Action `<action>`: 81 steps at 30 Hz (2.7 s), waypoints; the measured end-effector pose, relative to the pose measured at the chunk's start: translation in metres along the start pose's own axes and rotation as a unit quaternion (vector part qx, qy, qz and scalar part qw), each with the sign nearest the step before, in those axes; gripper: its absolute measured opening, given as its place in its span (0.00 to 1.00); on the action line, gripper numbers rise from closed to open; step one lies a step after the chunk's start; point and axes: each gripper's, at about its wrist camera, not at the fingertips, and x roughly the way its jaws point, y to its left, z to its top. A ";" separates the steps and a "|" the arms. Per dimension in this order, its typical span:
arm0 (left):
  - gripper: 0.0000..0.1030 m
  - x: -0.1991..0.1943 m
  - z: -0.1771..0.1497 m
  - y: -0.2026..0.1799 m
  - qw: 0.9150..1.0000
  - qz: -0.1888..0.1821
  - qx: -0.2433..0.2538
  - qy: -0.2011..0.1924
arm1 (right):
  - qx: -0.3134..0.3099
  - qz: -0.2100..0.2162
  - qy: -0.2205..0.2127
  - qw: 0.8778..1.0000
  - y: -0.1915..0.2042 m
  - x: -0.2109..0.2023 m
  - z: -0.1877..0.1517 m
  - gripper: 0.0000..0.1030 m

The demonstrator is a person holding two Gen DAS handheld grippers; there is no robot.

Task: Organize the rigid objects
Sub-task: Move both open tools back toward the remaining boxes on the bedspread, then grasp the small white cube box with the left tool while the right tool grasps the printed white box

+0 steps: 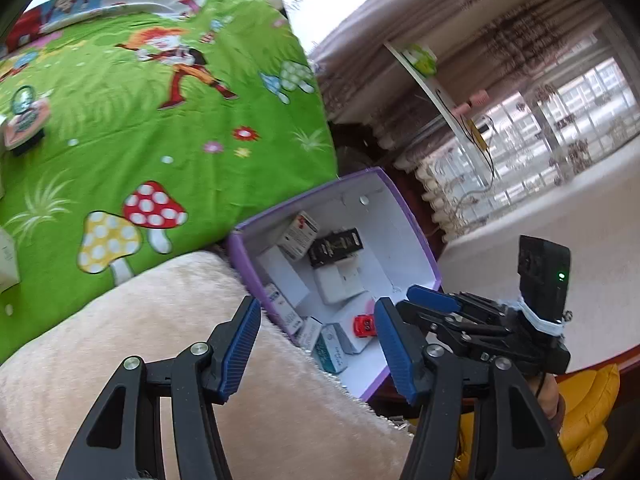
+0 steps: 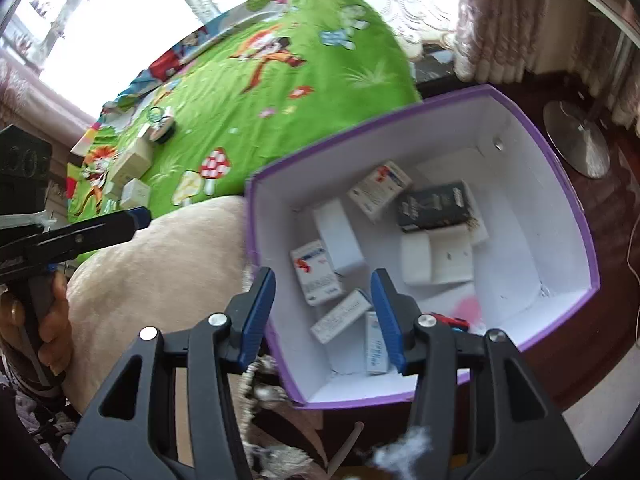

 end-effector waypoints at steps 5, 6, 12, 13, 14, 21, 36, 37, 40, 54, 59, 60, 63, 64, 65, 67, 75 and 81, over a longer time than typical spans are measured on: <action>0.58 -0.018 -0.001 0.021 1.000 0.016 -0.015 -0.021 | -0.027 0.011 -0.005 1.000 0.036 -0.001 0.009 0.56; 0.58 -0.023 -0.001 0.026 0.999 0.018 -0.020 -0.025 | -0.032 0.012 -0.006 0.999 0.043 -0.001 0.010 0.57; 0.58 -0.048 -0.005 0.057 0.997 0.036 -0.044 -0.052 | -0.062 0.019 -0.016 0.998 0.087 0.001 0.021 0.61; 0.58 -0.053 -0.006 0.063 0.996 0.039 -0.050 -0.057 | -0.065 0.018 -0.018 0.998 0.093 0.001 0.022 0.62; 0.58 -0.058 -0.008 0.068 0.996 0.042 -0.054 -0.062 | -0.072 0.016 -0.019 0.997 0.100 0.002 0.023 0.63; 0.58 -0.089 -0.018 0.108 0.990 0.059 -0.091 -0.090 | -0.123 0.017 -0.013 0.992 0.146 0.010 0.026 0.64; 0.58 -0.149 -0.051 0.205 0.966 0.112 -0.189 -0.136 | -0.216 0.046 0.013 0.975 0.252 0.056 0.040 0.65; 0.58 -0.152 -0.051 0.210 0.965 0.116 -0.194 -0.137 | -0.220 0.046 0.018 0.974 0.259 0.061 0.042 0.65; 0.58 -0.157 -0.052 0.225 0.960 0.128 -0.206 -0.139 | -0.232 0.055 0.032 0.971 0.278 0.075 0.044 0.65; 0.58 -0.146 -0.019 0.277 0.952 0.229 -0.187 -0.083 | -0.232 0.051 0.100 0.966 0.328 0.153 0.063 0.66; 0.58 -0.138 -0.004 0.294 0.948 0.259 -0.173 -0.067 | -0.231 0.048 0.113 0.965 0.341 0.177 0.067 0.66; 0.58 -0.136 -0.002 0.296 0.948 0.263 -0.168 -0.064 | -0.230 0.046 0.115 0.965 0.342 0.182 0.069 0.66; 0.58 -0.128 0.007 0.299 0.948 0.277 -0.148 -0.052 | -0.230 0.038 0.120 0.965 0.346 0.192 0.072 0.66; 0.58 -0.126 0.009 0.301 0.947 0.283 -0.143 -0.049 | -0.231 0.034 0.122 0.965 0.347 0.196 0.073 0.66; 0.58 -0.124 0.011 0.302 0.947 0.287 -0.138 -0.048 | -0.232 0.030 0.123 0.965 0.348 0.200 0.074 0.66; 0.58 -0.120 0.015 0.304 0.946 0.292 -0.130 -0.045 | -0.233 0.024 0.127 0.964 0.348 0.207 0.077 0.66; 0.57 -0.110 0.020 0.314 0.944 0.308 -0.113 -0.046 | -0.234 0.004 0.130 0.964 0.347 0.231 0.082 0.66; 0.40 -0.112 0.018 0.316 0.945 0.301 -0.119 -0.055 | -0.229 0.000 0.127 0.965 0.344 0.234 0.083 0.52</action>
